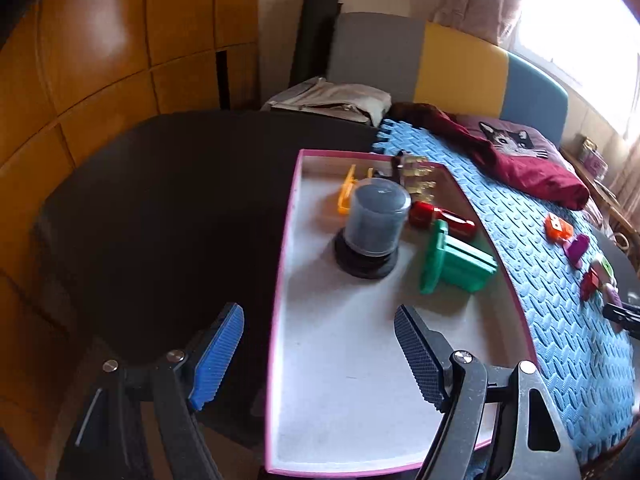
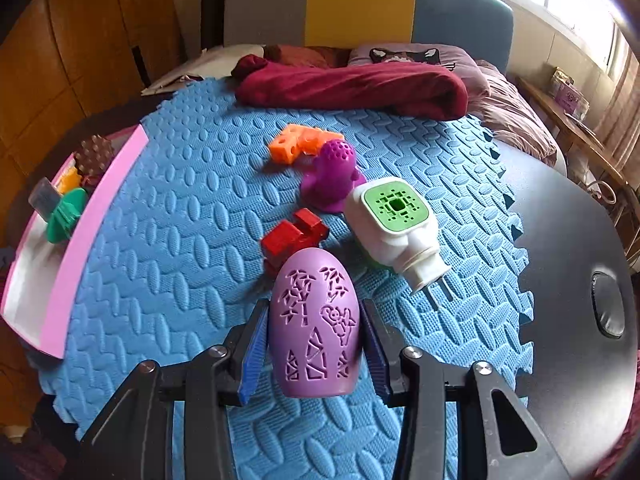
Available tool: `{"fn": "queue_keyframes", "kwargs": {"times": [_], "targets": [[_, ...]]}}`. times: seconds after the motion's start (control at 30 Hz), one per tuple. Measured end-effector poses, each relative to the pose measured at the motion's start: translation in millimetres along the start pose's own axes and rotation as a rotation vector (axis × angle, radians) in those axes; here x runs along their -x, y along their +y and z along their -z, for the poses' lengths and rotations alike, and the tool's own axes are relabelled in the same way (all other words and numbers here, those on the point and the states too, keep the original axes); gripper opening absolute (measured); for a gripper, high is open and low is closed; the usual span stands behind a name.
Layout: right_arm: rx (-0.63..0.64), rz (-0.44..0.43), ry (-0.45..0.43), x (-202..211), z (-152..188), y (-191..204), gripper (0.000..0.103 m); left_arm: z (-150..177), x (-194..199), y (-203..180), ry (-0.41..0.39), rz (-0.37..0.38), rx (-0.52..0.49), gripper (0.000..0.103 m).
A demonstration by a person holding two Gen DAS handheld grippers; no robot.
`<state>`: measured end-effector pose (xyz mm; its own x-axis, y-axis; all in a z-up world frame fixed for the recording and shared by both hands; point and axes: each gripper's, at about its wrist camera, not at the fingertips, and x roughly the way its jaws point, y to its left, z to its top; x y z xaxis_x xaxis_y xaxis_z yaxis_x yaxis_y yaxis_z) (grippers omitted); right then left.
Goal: Organize rigid objects
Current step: 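Carry the purple egg into the tray and release it with the right gripper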
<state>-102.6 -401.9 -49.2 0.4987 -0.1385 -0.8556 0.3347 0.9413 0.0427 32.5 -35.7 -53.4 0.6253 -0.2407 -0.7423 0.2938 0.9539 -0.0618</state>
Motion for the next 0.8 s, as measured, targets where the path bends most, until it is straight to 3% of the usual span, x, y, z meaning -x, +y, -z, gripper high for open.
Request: {"fn": "queue_keyframes", "kwargs": {"times": [0.2,0.53,0.67,0.8], "targets": [[0.051,-0.109,-0.064,23.4,-2.0,48.1,0.044,1.9,-0.5,9.7,0.001,-0.011,0.015,0.078],[0.231,-0.336,-0.128,31.0,-14.0,181.0,0.044,-0.2,3.9,13.2,-0.014,-0.005,0.026,0.078],[0.274,-0.330,-0.107,7.6,-12.1,220.9,0.044,0.4,2.8,15.0,-0.011,-0.007,0.030,0.078],[0.284,-0.306,-0.070,-15.0,-9.2,233.9,0.044,0.6,-0.1,16.0,-0.002,-0.007,0.031,0.078]]}}
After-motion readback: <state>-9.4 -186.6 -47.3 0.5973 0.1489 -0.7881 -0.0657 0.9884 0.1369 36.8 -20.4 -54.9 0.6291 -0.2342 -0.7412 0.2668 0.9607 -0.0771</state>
